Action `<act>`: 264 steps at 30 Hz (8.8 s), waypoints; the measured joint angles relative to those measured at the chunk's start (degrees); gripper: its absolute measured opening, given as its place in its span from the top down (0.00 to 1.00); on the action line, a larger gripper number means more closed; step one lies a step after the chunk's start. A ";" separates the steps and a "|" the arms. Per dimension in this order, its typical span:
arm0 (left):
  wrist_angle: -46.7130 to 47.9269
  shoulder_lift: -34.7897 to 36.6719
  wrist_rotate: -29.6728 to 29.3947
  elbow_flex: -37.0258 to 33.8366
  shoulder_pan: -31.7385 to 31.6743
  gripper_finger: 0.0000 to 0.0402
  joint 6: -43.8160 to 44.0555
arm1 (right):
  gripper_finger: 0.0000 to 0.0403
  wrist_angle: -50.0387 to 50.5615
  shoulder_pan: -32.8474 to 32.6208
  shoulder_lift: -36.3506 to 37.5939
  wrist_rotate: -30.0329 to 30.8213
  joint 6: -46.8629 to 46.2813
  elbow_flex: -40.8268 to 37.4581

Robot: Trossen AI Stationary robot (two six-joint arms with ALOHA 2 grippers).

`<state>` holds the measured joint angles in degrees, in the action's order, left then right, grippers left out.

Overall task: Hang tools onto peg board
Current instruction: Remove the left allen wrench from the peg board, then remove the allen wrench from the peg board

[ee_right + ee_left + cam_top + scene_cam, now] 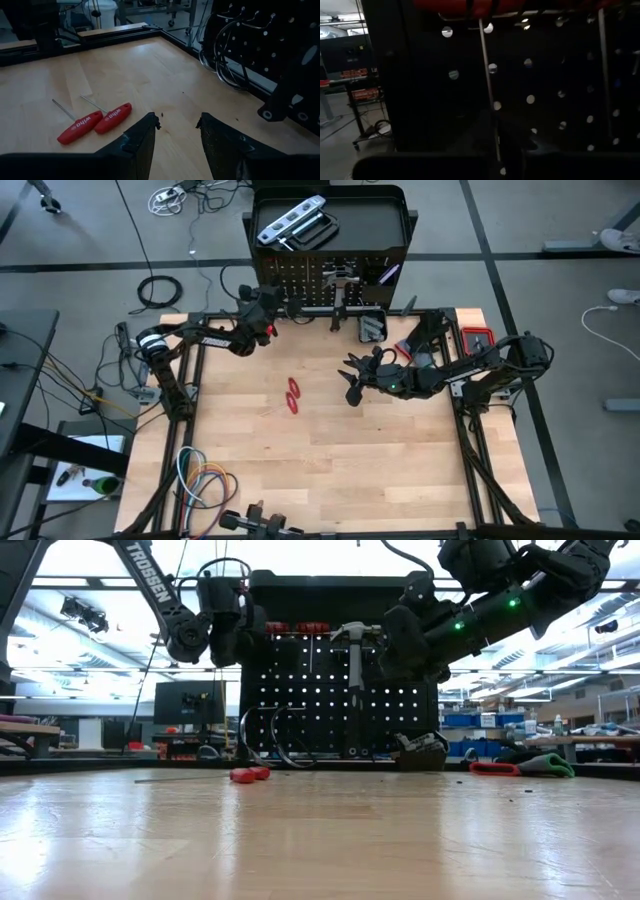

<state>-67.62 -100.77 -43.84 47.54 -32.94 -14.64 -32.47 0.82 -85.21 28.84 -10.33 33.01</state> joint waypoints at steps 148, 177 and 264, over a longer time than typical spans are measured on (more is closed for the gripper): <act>68.02 25.38 14.66 -8.54 28.96 0.55 17.86 | 0.60 -0.07 -0.20 0.02 -4.13 -0.06 -0.02; 7.32 -6.12 6.33 9.58 7.33 0.54 -2.68 | 0.60 -0.39 -0.20 0.02 -4.50 0.46 -0.02; 78.65 27.21 32.42 -11.45 31.54 1.00 27.28 | 0.60 -0.26 -0.68 0.02 -2.99 -0.20 0.00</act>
<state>11.03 -73.56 -11.42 36.10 -1.41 12.64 -32.73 0.14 -85.19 25.85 -10.52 33.01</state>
